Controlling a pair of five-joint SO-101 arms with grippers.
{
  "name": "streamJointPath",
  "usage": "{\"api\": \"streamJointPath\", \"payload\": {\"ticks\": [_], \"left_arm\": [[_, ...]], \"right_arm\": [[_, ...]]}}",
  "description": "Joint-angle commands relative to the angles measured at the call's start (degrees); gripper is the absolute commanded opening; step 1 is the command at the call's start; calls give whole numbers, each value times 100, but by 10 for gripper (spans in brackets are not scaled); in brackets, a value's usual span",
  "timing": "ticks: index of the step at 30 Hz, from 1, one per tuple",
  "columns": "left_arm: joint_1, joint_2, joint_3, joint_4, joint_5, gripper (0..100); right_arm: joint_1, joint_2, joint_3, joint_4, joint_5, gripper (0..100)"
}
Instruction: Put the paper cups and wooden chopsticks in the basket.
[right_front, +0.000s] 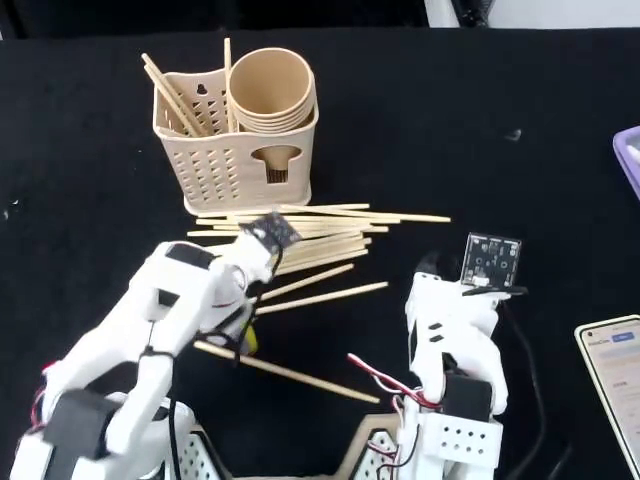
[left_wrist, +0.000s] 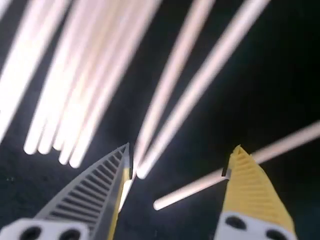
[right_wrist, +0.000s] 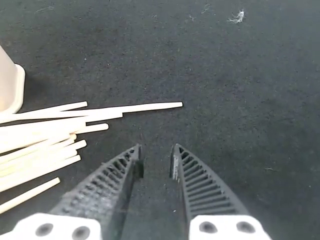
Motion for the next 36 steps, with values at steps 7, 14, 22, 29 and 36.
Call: {"api": "streamJointPath", "payload": {"ticks": [7, 14, 22, 29, 36], "left_arm": [[-40, -879, 259, 475, -993, 310], [-127, -835, 48, -281, -149, 310], [-154, -818, 330, -677, 352, 310], [-127, -185, 233, -782, 659, 305], [-110, 1020, -409, -747, 668, 219]], "right_arm": [[-123, -532, -13, -105, -44, 102], [-123, -532, -13, -105, -44, 102], [-123, -532, -13, -105, -44, 101], [-123, -532, -13, -105, -44, 101], [-123, -532, -4, -105, -44, 102]]}}
